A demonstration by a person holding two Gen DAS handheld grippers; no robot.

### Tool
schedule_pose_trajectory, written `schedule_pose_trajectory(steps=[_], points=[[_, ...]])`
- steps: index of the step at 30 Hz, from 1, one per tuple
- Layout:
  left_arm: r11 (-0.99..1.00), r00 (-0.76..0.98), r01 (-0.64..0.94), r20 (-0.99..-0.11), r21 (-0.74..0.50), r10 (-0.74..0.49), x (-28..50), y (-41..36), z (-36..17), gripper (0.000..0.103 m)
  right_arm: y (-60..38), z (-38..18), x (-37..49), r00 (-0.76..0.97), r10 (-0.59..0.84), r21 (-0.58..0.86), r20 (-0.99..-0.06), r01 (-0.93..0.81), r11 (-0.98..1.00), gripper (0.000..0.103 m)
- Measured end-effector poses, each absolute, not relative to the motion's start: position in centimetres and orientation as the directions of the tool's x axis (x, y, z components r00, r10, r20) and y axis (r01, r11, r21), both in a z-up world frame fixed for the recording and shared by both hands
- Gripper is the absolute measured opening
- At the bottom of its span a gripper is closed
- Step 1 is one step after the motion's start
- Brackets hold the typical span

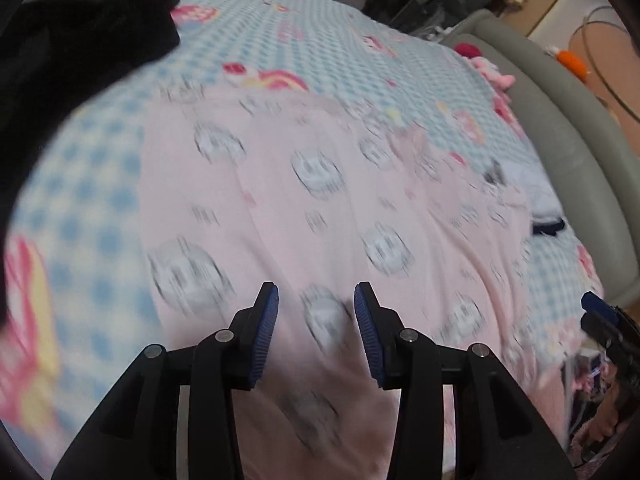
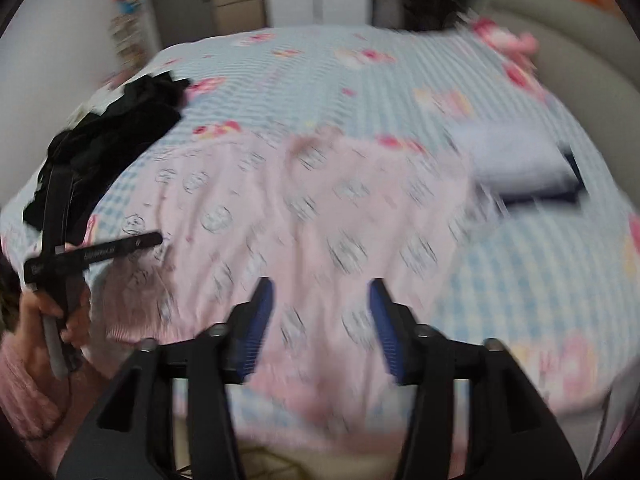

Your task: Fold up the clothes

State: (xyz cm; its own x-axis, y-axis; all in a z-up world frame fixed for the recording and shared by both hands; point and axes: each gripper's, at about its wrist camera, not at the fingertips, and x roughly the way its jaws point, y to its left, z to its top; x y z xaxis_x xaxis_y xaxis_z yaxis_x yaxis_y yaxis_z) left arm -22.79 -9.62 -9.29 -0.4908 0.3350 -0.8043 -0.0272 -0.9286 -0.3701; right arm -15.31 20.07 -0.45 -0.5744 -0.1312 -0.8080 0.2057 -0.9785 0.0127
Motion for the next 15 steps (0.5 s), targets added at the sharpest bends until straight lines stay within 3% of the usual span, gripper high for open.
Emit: schedule_pose_trajectory(steps=[7,12,15], points=[[-0.958,-0.488,0.024,-0.84,-0.287,0.239,-28.9,-12.4,-10.0,0.042,12.9,-5.7,-23.1,-0.446,-0.219,0.06,-0.868,0.344,-0.937,0.056],[-0.926,-0.572,0.054,-0.772,-0.372,0.277,-29.5,-15.6,-10.9,0.042,12.5,-9.7,-27.0,-0.384,-0.118,-0.01,-0.916,0.315,-0.949,0.056],[-0.925,-0.647,0.075,-0.724,-0.372,0.238,-30.2,-17.4,-9.6,0.042,14.3,-8.8,-28.3,-0.39,-0.199,0.086,-0.899,0.288,-0.954,0.056]])
